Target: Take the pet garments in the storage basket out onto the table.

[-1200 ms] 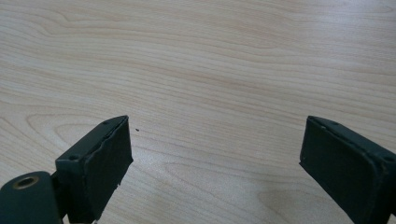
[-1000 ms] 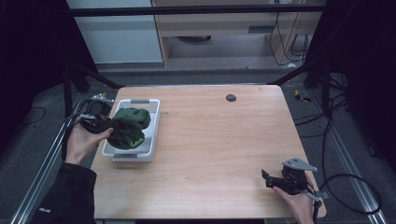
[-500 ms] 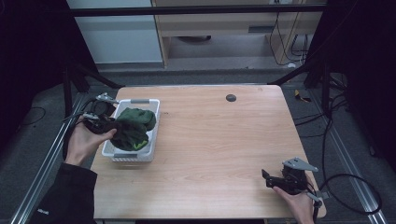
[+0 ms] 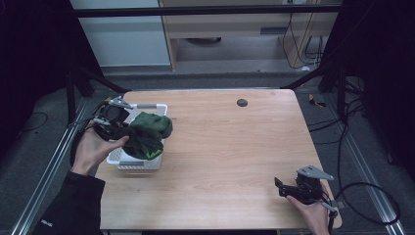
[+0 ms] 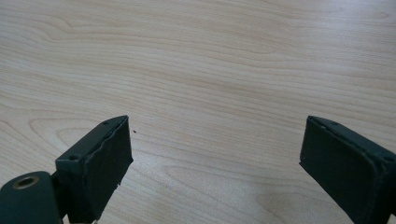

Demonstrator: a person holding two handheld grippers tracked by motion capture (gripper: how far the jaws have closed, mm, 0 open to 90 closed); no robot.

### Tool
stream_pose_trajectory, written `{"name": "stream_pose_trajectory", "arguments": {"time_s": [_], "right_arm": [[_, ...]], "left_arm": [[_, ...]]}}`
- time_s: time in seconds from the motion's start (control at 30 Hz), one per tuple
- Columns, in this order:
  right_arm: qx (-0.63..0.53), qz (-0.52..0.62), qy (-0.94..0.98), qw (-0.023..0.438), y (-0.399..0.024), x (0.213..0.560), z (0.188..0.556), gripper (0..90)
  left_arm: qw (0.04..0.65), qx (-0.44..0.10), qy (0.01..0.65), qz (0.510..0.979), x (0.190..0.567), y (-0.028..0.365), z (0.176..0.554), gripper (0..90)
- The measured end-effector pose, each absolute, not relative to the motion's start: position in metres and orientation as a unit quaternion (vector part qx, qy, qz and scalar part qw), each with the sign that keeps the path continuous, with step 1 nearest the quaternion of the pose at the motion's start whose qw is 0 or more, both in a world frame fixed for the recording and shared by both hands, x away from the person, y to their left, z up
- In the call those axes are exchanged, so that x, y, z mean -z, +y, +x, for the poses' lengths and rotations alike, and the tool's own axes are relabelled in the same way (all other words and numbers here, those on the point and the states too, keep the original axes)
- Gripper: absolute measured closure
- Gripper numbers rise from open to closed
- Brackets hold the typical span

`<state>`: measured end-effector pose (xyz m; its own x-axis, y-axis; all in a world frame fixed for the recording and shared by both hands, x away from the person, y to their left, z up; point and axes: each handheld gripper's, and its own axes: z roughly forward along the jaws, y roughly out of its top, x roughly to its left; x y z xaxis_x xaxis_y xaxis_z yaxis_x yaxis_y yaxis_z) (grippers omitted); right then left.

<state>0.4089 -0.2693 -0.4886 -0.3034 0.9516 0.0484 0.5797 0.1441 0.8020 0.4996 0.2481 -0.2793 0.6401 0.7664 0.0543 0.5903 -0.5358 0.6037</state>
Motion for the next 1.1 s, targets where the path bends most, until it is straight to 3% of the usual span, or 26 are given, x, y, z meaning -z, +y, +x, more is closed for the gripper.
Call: {"name": "stream_pose_trajectory", "arguments": {"time_s": [1.1], "right_arm": [[-0.379,0.532,0.713,0.256,-0.27,0.487,0.408,8.7]], "left_arm": [[0.274,-0.13,0.311,0.901,0.288,0.164,0.501,80.5]]}}
